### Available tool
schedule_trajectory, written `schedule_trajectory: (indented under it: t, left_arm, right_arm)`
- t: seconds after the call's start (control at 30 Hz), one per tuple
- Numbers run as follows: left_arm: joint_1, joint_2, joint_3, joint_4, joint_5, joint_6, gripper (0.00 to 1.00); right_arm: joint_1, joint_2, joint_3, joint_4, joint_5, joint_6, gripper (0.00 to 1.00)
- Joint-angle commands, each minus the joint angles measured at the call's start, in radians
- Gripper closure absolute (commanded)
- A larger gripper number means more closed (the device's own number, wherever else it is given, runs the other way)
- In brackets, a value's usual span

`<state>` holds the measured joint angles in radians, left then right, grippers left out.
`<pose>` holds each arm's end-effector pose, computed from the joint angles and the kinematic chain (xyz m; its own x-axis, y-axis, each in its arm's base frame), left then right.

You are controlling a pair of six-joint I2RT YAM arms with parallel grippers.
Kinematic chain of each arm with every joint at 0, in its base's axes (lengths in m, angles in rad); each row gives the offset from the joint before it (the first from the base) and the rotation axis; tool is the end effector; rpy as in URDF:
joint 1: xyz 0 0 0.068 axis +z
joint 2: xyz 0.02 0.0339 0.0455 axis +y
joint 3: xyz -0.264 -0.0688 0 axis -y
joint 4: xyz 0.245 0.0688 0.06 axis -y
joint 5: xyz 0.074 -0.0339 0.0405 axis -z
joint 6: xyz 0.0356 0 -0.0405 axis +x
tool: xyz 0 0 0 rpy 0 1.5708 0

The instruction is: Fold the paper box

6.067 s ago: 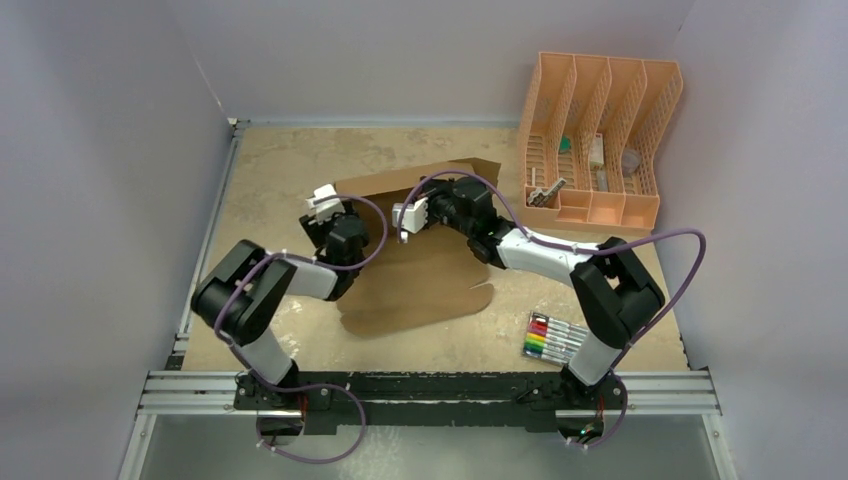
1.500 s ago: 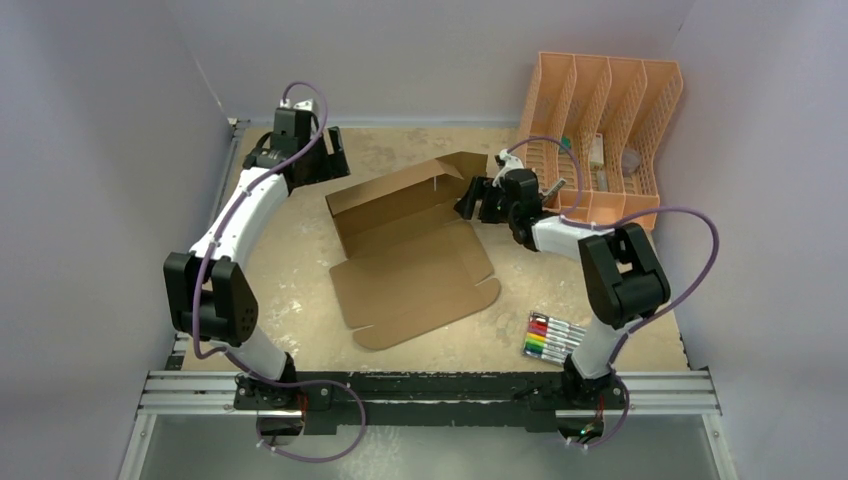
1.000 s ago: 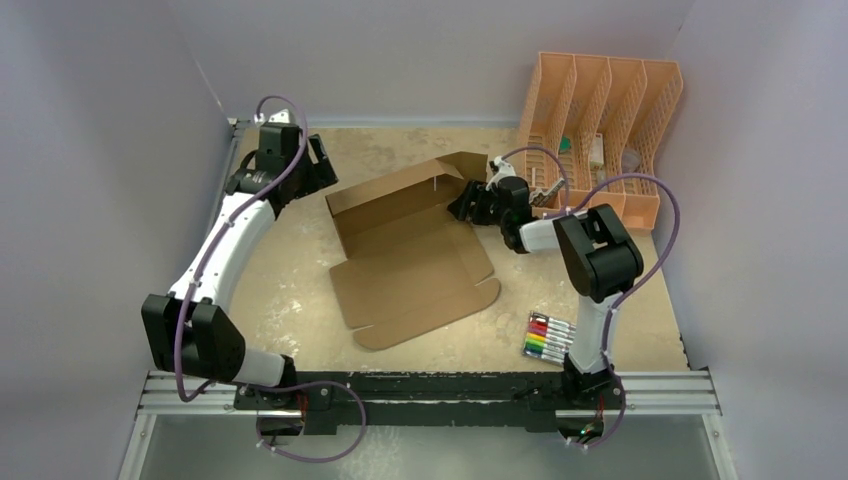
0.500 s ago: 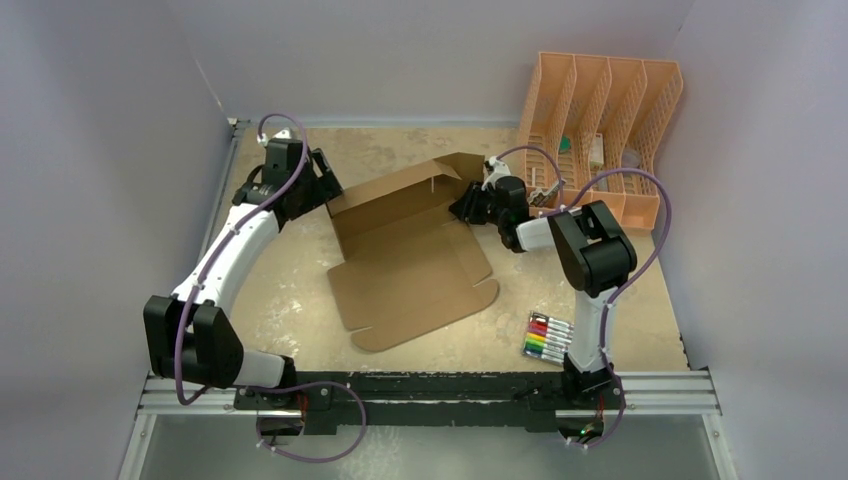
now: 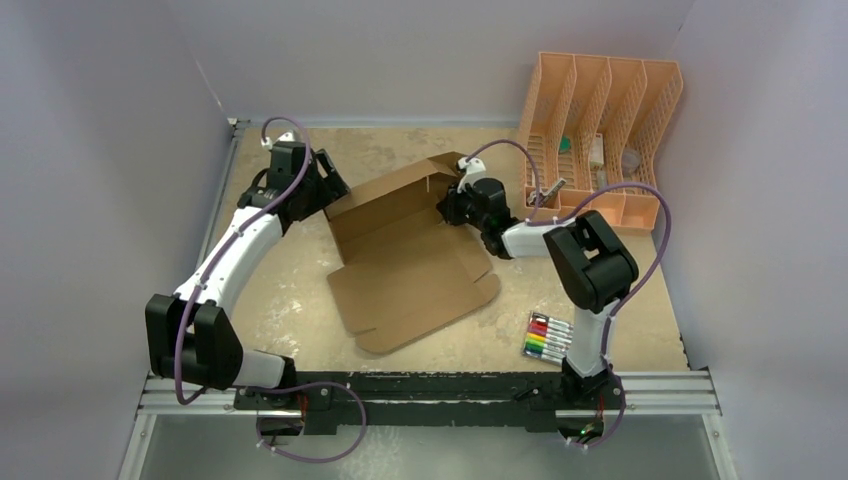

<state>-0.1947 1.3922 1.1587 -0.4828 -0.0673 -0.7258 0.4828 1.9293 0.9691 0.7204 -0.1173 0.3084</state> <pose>0.3026 -0.0572 0.3031 -0.5769 -0.5612 -0.5935 -0.3204 0.8238 -0.4676 0.3599 0.1933 0.1684 -0.3710 0.1459 -0.9171 -0.4714 0.8213 0.3213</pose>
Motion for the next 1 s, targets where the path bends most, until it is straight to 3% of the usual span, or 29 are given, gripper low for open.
schedule_trajectory:
  t: [0.0,0.13,0.4,0.8,0.97]
  left_arm:
    - [-0.015,-0.025,-0.028,0.020,0.022,-0.026,0.24]
    - [-0.017,-0.024,-0.034,0.029,0.018,-0.031,0.25]
    - [-0.017,-0.026,-0.026,0.005,-0.037,0.016,0.25]
    - [-0.017,-0.025,-0.035,-0.010,-0.072,0.065,0.25]
    - [-0.017,-0.021,-0.031,-0.010,-0.072,0.076,0.25]
  right_arm:
    - [0.041,-0.044,0.024,0.011,0.065,-0.148,0.80]
    - [0.102,-0.041,0.035,-0.014,0.101,-0.269,0.80]
    - [0.100,-0.118,0.034,-0.107,0.033,-0.298,0.73]
    - [-0.083,-0.313,0.061,-0.321,-0.163,-0.391,0.41]
    - [-0.158,-0.340,0.106,-0.411,-0.202,-0.466,0.33]
